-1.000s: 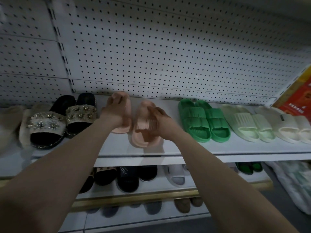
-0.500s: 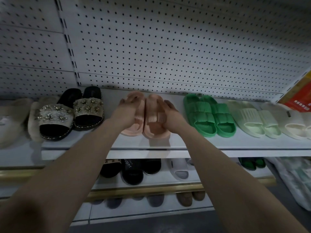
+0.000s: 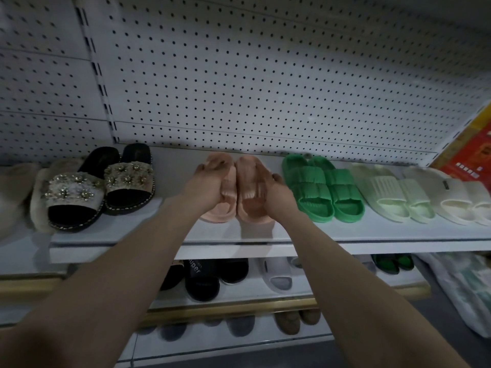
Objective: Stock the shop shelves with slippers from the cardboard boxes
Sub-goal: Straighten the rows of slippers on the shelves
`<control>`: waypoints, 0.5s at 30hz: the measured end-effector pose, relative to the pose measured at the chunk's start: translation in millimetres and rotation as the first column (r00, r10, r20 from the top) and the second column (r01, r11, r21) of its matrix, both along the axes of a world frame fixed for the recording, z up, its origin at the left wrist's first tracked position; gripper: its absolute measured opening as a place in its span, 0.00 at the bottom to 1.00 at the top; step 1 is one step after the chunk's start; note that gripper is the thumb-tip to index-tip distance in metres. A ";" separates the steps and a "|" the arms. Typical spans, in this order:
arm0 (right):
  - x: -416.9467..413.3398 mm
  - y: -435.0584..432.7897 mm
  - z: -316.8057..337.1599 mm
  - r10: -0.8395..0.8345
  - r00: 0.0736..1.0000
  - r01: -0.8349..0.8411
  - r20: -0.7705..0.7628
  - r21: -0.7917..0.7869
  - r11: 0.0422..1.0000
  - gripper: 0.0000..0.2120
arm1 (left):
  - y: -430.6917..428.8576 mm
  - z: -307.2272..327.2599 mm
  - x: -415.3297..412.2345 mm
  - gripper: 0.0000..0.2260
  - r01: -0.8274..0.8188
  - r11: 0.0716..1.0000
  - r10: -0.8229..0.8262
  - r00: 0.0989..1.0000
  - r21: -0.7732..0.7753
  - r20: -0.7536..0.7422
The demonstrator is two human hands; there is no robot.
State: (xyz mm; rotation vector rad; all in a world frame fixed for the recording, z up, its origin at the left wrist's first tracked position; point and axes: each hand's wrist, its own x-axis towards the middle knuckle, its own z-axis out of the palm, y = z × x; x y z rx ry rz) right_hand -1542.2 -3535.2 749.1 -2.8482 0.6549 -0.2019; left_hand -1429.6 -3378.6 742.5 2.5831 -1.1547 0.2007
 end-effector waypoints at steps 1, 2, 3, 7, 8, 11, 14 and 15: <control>0.2 -3.2 0.8 0.000 1.000 0.000 0.001 0.015 1.000 0.34 | -2.0 0.4 -0.1 0.44 -0.010 1.000 0.010 1.000 0.002 -0.003; -0.1 -6.0 1.7 -0.004 1.000 0.003 0.009 0.040 0.999 0.32 | -4.2 0.6 -0.1 0.44 -0.015 1.000 0.015 1.000 0.010 -0.011; -0.4 -8.9 2.0 -0.004 1.000 0.003 0.021 0.055 0.998 0.31 | -6.1 1.8 -0.5 0.44 -0.017 1.000 0.017 1.000 0.020 -0.022; 1.9 -19.5 1.4 0.043 0.999 -0.043 0.014 -0.013 0.999 0.34 | -13.5 5.9 -3.1 0.40 -0.046 0.998 0.048 0.997 0.039 -0.057; 4.3 -23.2 -0.3 0.050 0.999 -0.049 0.021 -0.007 0.999 0.34 | -14.9 6.7 -3.5 0.38 -0.053 0.998 0.056 0.997 0.043 -0.060; 10.7 -30.6 -4.0 0.056 0.998 -0.058 0.027 0.059 0.997 0.31 | -17.0 10.2 -6.8 0.34 -0.047 0.997 0.050 0.998 0.063 -0.035; 10.4 -32.7 -0.6 0.045 0.997 -0.057 0.063 0.198 0.979 0.26 | -16.7 15.6 -11.2 0.33 -0.044 0.997 0.045 0.999 0.065 -0.021; 9.3 -32.6 1.2 0.048 0.998 -0.058 0.050 0.236 0.970 0.27 | -16.2 16.5 -11.6 0.33 -0.049 0.997 0.050 0.998 0.061 -0.024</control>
